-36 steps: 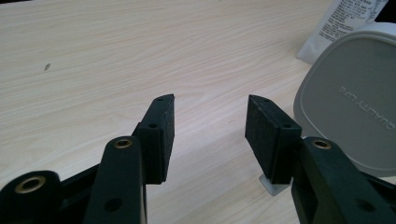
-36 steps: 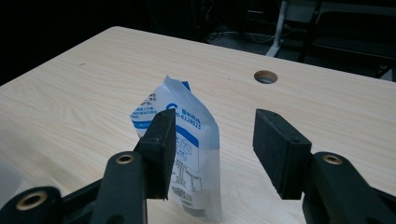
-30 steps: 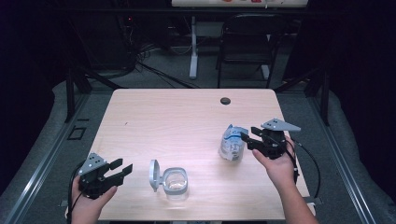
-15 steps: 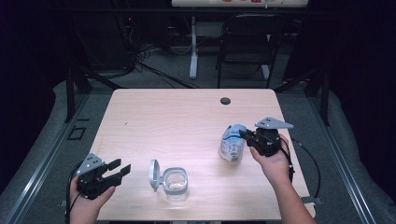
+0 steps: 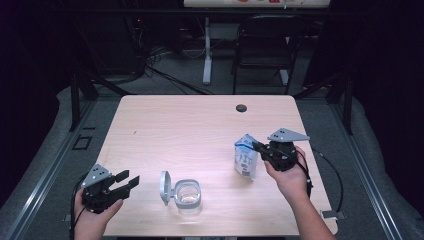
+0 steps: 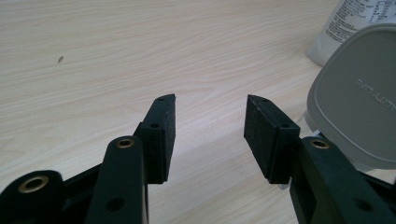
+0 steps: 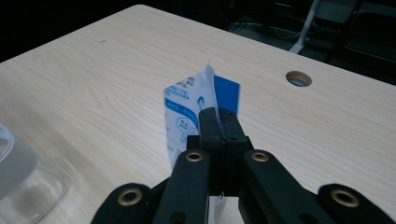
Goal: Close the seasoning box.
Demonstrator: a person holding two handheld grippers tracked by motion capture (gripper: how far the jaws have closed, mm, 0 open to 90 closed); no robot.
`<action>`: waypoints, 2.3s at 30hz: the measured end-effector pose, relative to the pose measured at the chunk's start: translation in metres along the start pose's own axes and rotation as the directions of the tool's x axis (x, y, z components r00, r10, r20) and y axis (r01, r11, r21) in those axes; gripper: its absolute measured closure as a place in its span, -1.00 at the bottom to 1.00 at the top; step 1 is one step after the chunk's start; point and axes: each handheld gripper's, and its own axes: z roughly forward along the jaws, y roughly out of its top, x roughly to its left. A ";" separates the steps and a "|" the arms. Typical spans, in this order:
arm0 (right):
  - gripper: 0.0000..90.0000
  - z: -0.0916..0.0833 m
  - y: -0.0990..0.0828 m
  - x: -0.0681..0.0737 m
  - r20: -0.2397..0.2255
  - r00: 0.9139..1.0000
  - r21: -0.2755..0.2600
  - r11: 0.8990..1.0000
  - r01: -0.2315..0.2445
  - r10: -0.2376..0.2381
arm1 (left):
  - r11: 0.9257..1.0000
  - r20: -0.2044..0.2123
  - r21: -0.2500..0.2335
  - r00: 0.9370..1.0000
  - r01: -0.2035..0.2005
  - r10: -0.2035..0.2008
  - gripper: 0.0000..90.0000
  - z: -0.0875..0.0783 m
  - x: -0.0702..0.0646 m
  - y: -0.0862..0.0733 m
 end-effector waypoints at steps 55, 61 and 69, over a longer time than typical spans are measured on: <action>1.00 -0.057 -0.037 0.021 -0.059 0.996 0.007 0.998 0.065 -0.064 | 1.000 -0.001 -0.001 1.000 0.005 -0.005 0.22 0.000 0.000 -0.001; 0.98 -0.057 -0.038 0.021 -0.067 0.996 -0.004 0.999 0.050 -0.050 | 1.000 -0.005 -0.003 1.000 0.009 -0.009 0.21 -0.001 0.000 0.000; 0.45 -0.055 -0.042 0.021 -0.069 0.998 -0.002 1.000 0.009 -0.009 | 1.000 -0.006 -0.012 1.000 0.012 -0.012 0.21 -0.001 0.002 -0.001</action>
